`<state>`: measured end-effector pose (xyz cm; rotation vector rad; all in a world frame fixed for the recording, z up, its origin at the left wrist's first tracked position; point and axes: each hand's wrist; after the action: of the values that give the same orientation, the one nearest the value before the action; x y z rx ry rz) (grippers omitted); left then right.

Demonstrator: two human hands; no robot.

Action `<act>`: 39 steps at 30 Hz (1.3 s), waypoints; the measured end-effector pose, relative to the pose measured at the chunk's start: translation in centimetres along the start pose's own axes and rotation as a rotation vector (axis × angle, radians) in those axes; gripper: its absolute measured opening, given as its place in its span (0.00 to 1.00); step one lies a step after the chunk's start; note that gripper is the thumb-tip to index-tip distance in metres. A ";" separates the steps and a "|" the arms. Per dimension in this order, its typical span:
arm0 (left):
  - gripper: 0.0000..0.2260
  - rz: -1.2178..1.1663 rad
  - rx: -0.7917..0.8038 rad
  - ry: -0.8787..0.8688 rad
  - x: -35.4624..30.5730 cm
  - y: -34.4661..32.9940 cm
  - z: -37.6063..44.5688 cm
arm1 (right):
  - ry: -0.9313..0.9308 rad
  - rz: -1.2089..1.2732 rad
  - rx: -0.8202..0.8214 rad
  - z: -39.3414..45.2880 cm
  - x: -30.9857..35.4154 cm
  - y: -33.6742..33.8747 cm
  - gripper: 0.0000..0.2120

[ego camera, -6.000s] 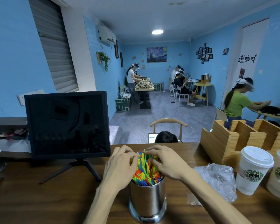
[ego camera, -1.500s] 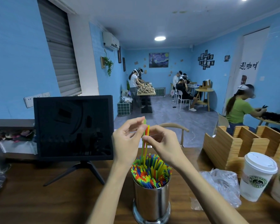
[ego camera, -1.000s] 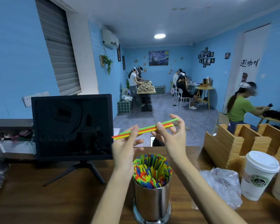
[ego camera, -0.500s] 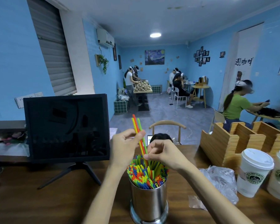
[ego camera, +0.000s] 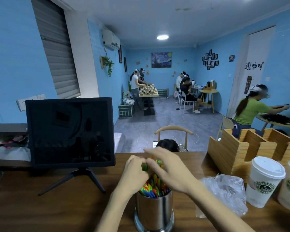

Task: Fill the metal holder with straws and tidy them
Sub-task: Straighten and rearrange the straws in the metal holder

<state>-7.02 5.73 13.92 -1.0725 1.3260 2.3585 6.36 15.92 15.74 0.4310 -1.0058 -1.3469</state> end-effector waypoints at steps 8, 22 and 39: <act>0.06 -0.006 0.123 0.020 2.4 -0.4 -0.1 | -0.078 -0.092 0.228 -1.4 -0.2 -2.1 0.27; 0.21 -0.601 -0.039 0.115 2.5 -0.1 -1.0 | -0.216 0.045 0.487 -0.7 -0.7 0.5 0.40; 0.04 -0.297 -0.240 0.080 1.8 1.5 0.0 | -0.366 0.037 0.031 0.9 -3.9 -0.7 0.06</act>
<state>-9.08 4.63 13.66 -1.3399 0.8490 2.3072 5.65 19.65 14.34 0.1895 -1.3299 -1.4066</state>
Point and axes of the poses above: each hand's wrist, its own z-axis towards the middle knuckle, its own y-axis out of the back of the hand, x = y × z, and after that the axes turned 5 degrees about -z, right-handed
